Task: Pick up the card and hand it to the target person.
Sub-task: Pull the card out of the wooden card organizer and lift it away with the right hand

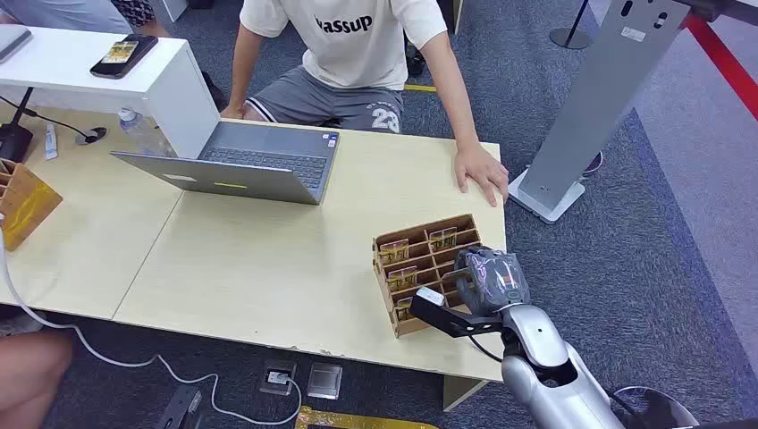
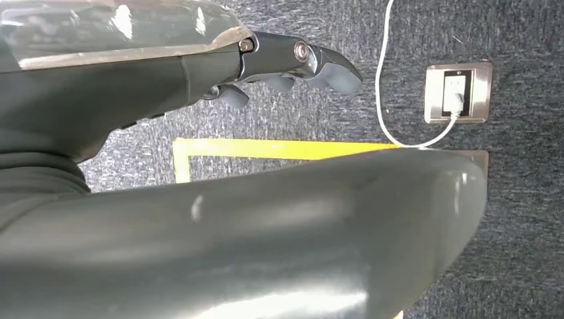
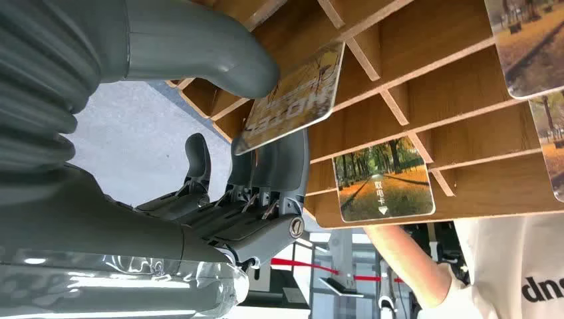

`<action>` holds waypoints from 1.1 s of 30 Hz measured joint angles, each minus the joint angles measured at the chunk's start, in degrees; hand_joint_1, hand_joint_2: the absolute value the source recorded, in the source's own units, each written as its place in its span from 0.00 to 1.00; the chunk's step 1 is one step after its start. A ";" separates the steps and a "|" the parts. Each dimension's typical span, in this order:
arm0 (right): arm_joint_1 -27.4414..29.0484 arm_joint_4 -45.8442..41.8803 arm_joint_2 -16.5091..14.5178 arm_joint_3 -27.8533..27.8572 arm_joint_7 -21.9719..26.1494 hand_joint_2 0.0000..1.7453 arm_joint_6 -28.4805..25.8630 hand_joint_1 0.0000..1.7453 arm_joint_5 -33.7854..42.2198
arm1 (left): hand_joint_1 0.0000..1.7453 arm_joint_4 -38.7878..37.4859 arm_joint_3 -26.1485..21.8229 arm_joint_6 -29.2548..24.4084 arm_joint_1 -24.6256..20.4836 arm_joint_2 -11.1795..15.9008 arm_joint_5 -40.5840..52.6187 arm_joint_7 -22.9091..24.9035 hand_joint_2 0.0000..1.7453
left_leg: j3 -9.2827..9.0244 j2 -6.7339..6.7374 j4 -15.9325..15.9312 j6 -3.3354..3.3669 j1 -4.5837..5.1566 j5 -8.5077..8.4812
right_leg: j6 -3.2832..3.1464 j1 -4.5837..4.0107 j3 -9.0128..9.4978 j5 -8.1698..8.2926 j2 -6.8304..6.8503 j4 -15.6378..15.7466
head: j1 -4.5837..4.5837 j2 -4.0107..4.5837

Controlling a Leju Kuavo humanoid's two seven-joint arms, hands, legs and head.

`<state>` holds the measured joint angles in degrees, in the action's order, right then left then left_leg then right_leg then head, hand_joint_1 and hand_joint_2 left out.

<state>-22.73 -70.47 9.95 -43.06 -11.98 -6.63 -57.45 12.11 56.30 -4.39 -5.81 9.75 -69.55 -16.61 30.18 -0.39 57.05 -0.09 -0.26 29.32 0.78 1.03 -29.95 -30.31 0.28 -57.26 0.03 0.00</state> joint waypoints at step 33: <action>-0.03 -1.09 0.78 0.37 -0.56 1.00 -0.67 1.00 1.52 | 0.00 0.00 0.57 0.48 0.01 0.10 0.18 0.15 1.00 | 0.00 0.00 0.01 0.00 0.00 0.00 | 0.00 0.00 0.00 0.00 0.00 0.00 | 0.00 0.00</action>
<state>-22.76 -71.55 10.72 -42.69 -12.54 -7.30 -55.93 12.11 56.87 -3.92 -5.81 9.85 -69.37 -16.46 30.17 -0.39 57.05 -0.09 -0.26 29.32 0.78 1.03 -29.95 -30.30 0.28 -57.26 0.03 0.00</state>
